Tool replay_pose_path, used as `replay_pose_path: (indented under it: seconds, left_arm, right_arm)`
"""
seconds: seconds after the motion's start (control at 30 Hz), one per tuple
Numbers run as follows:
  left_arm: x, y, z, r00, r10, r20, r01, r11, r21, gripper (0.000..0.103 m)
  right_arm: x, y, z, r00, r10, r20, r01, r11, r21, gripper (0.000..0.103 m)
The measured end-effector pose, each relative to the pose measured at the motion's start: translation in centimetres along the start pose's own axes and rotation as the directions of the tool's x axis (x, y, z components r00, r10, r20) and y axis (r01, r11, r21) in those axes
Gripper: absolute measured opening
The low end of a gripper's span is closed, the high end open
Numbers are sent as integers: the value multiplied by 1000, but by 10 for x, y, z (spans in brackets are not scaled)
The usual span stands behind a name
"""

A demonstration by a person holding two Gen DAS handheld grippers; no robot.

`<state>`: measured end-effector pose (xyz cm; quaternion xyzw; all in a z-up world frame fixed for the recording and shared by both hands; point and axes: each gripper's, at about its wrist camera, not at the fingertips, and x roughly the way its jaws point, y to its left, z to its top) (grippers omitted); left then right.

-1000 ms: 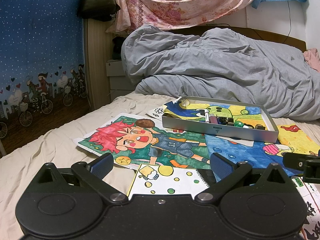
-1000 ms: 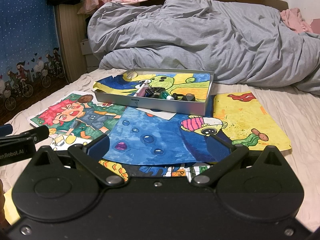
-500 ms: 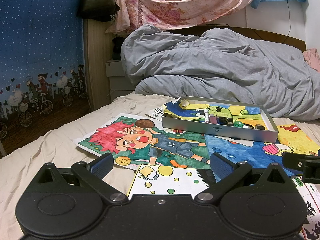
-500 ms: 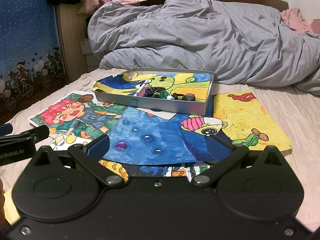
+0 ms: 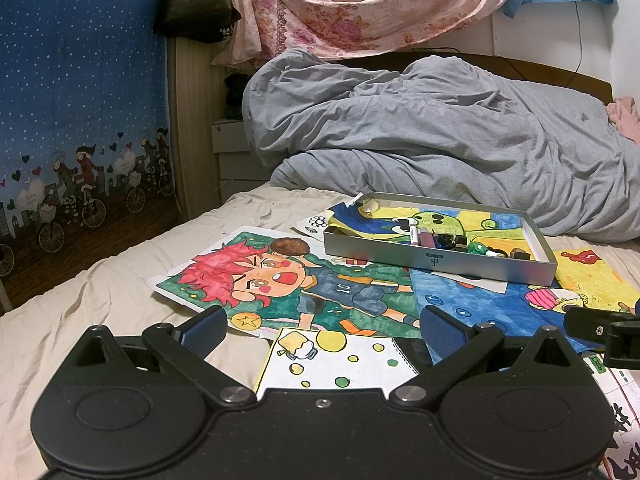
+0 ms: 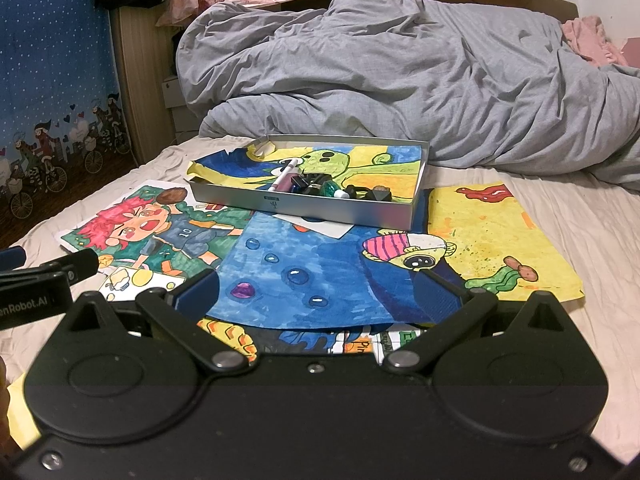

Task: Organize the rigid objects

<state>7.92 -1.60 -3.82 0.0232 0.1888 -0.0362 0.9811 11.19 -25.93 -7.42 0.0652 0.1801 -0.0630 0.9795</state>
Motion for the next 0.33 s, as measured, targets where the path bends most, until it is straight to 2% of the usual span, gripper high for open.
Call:
replay_pose_path:
  seconds: [0.33]
  left_arm:
    - [0,-2,0,1000,0,-3,0,1000,-4,102]
  right_arm:
    - [0,0,1,1000,1,-1,-1,1000,-2,102]
